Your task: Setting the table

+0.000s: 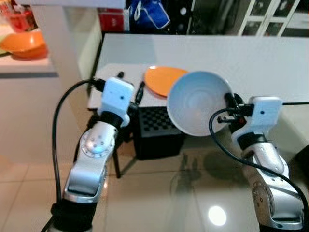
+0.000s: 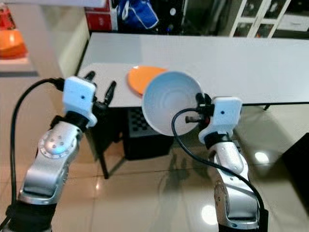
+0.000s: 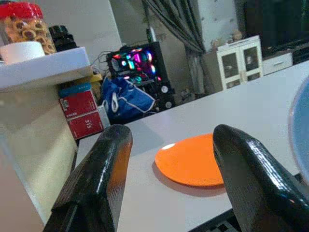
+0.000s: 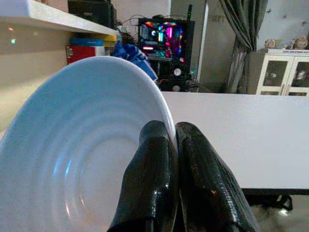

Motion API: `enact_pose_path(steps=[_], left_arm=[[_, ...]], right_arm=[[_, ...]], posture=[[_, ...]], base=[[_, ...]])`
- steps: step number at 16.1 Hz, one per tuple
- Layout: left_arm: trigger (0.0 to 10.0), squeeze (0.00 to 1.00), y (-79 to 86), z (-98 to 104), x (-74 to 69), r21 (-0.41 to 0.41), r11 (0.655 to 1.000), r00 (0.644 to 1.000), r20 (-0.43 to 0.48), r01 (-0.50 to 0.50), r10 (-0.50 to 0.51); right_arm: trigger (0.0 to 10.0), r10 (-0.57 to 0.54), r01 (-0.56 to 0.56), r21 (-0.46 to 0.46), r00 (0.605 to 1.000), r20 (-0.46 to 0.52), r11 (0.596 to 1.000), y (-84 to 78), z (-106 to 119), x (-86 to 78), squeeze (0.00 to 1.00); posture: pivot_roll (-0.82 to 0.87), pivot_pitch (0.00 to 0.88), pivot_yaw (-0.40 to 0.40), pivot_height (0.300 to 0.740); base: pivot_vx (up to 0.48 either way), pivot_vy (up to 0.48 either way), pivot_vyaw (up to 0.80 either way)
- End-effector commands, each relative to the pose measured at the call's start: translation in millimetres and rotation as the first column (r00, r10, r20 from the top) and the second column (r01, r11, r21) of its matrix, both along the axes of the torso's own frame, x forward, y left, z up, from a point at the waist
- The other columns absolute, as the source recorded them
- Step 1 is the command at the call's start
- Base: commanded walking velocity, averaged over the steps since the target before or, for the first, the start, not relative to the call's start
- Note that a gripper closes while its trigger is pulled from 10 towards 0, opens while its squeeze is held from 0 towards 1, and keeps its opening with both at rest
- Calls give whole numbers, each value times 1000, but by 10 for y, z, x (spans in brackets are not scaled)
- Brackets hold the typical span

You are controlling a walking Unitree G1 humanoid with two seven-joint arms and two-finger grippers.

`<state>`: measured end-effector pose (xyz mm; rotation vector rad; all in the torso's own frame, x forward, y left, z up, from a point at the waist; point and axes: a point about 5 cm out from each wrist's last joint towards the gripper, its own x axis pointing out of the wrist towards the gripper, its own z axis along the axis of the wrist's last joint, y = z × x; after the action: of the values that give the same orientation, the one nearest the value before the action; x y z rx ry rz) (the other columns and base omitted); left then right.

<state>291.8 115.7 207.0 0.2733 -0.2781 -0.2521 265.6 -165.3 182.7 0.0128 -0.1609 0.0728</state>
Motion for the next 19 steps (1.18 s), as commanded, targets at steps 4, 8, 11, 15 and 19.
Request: enact_pose_path(steps=[4,8,11,15,19], left_arm=[[10000,0,-80,34,-1,-6,1000,1000,17,25,-25],[10000,0,-85,32,-1,-6,1000,1000,13,29,-29],[10000,0,-64,-10,30,-66,998,998,-58,22,-26],[10000,0,-39,48,33,-61,998,1000,-16,5,-6],[10000,0,-37,85,46,-56,998,1000,0,25,-25]], right_arm=[[10000,-32,32,-3,999,20,999,-88,53,-4,0],[10000,-29,29,-1,999,15,1000,-83,42,-3,0],[10000,-28,28,0,1000,14,1000,-82,40,0,0],[10000,-40,40,18,999,-2,999,-73,26,3,0],[10000,-55,56,38,998,-20,998,-81,19,18,0]], posture=[[-65,0,-7,740],[-64,0,-7,740],[-65,0,-4,740],[-63,0,-1,740],[-62,0,3,740]], base=[[0,-480,0],[0,-480,0],[0,160,0],[0,120,0],[0,0,0]])
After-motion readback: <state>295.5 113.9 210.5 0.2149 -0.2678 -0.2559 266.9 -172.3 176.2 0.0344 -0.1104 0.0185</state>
